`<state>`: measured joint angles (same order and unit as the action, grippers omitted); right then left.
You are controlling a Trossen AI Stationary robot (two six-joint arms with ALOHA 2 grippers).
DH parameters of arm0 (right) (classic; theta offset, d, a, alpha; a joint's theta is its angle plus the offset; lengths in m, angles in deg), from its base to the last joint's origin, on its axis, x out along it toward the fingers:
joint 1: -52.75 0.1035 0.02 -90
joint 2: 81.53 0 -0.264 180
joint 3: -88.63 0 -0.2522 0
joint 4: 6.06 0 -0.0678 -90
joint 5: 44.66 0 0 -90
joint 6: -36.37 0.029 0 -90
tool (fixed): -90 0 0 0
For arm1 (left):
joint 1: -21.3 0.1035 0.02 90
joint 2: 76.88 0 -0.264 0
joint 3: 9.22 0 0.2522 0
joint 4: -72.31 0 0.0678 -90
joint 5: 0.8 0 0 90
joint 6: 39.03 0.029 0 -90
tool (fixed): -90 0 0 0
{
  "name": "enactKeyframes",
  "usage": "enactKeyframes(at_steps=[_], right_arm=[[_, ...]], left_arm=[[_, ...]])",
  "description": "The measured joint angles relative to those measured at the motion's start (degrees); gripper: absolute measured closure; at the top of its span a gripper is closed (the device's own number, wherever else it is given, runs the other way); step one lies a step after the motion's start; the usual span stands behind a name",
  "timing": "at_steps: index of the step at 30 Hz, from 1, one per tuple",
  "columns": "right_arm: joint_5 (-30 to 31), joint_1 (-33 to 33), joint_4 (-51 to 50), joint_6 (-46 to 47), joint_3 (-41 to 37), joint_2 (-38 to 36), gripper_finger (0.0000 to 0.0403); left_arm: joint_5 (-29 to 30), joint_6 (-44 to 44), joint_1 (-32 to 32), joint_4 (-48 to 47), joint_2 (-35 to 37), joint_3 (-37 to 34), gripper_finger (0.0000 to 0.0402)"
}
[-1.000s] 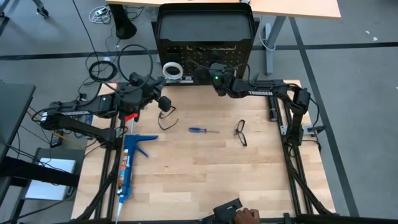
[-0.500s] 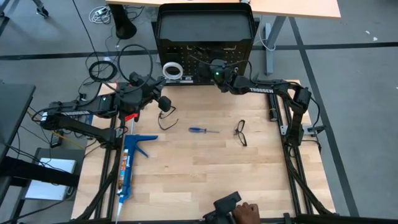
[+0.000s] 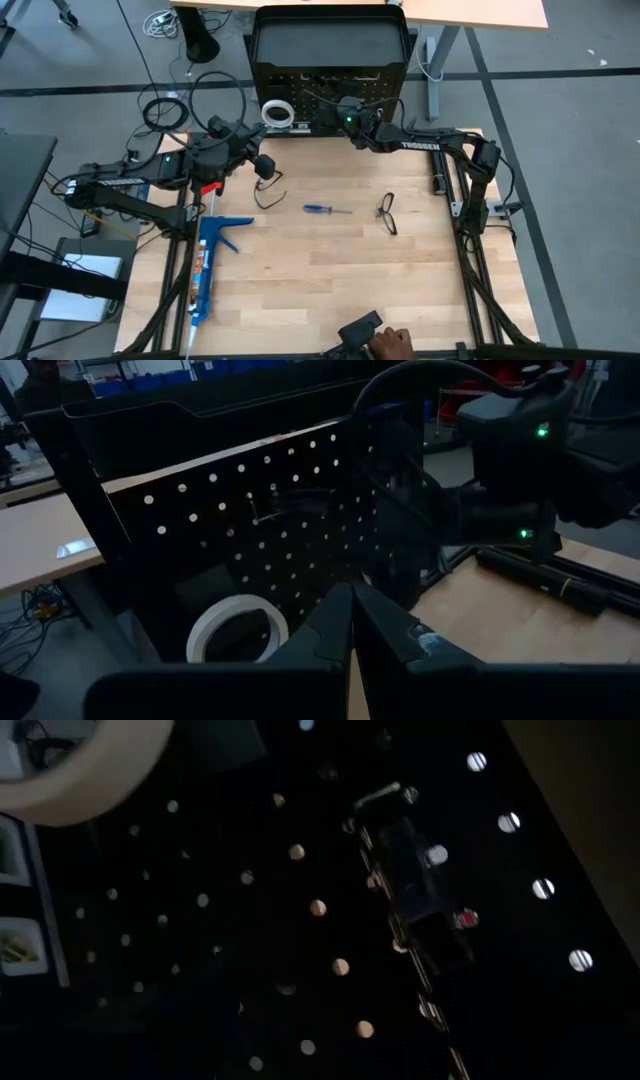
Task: Hang tools onto peg board
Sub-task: Remove the black black utility knife blade dispenser from the black pegboard
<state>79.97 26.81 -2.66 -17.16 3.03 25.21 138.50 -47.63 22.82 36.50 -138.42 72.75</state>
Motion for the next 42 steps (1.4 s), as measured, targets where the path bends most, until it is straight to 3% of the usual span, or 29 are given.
enactKeyframes(at_steps=[24, 35, 42], right_arm=[[1.95, 0.10, 4.95, -1.29, -0.01, 0.00, 0.0028], [13.00, 4.90, 8.71, -9.80, -0.02, 0.02, 0.0028], [15.12, 5.36, 8.59, -10.13, -0.02, 0.02, 0.0028]], left_arm=[[0.00, -0.68, -0.01, 1.30, 0.02, 0.00, 0.0383], [0.00, -0.68, 0.00, 1.37, 0.02, 0.00, 0.0383], [0.00, -0.68, -0.01, 1.49, 0.02, 0.00, 0.0383]])
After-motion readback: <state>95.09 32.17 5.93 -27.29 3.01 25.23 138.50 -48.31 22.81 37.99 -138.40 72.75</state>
